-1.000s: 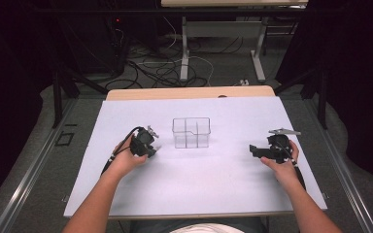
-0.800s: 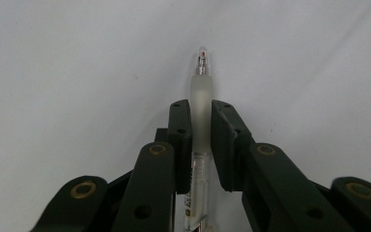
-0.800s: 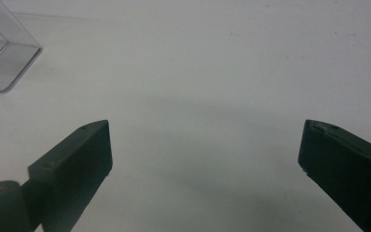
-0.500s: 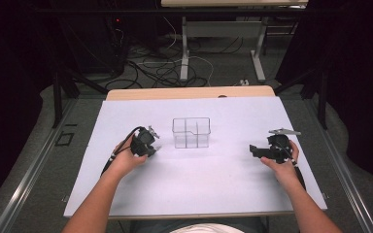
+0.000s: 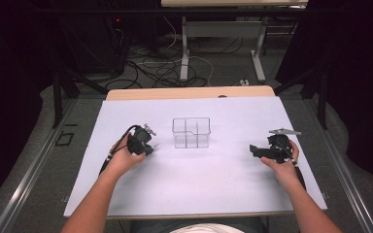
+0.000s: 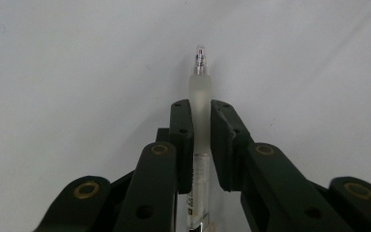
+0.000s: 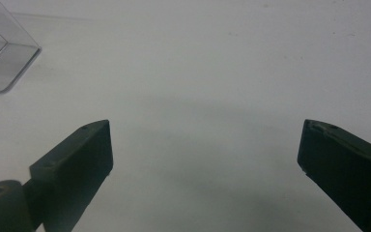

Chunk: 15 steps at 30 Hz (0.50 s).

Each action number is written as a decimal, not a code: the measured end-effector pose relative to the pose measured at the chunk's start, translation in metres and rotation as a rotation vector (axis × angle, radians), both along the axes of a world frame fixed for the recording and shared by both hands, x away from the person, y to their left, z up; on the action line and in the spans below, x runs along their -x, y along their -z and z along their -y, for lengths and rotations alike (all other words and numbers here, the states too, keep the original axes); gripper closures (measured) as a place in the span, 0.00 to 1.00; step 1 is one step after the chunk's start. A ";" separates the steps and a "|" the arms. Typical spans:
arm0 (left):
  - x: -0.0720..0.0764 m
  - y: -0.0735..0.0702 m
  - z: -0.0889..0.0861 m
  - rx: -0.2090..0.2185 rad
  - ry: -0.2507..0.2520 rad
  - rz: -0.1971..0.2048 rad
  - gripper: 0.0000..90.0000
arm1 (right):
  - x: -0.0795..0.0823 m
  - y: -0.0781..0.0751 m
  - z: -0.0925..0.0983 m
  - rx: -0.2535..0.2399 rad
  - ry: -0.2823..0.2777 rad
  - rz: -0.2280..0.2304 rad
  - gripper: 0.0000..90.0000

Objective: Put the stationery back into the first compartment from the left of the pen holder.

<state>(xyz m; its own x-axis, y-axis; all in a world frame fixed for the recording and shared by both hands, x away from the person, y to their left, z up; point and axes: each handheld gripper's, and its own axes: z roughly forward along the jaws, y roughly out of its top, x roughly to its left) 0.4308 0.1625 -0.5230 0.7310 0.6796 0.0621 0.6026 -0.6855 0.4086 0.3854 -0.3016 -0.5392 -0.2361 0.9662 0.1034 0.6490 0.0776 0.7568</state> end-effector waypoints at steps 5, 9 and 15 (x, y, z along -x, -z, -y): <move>0.001 -0.006 -0.003 0.021 -0.047 -0.006 0.89 | 0.000 0.000 -0.001 -0.002 -0.001 0.000 0.06; 0.002 -0.010 -0.006 0.057 -0.070 0.012 0.89 | -0.001 0.000 -0.001 -0.002 0.000 0.000 0.06; 0.002 -0.013 -0.014 0.155 -0.100 0.055 0.89 | 0.000 0.001 -0.001 -0.003 -0.002 0.000 0.06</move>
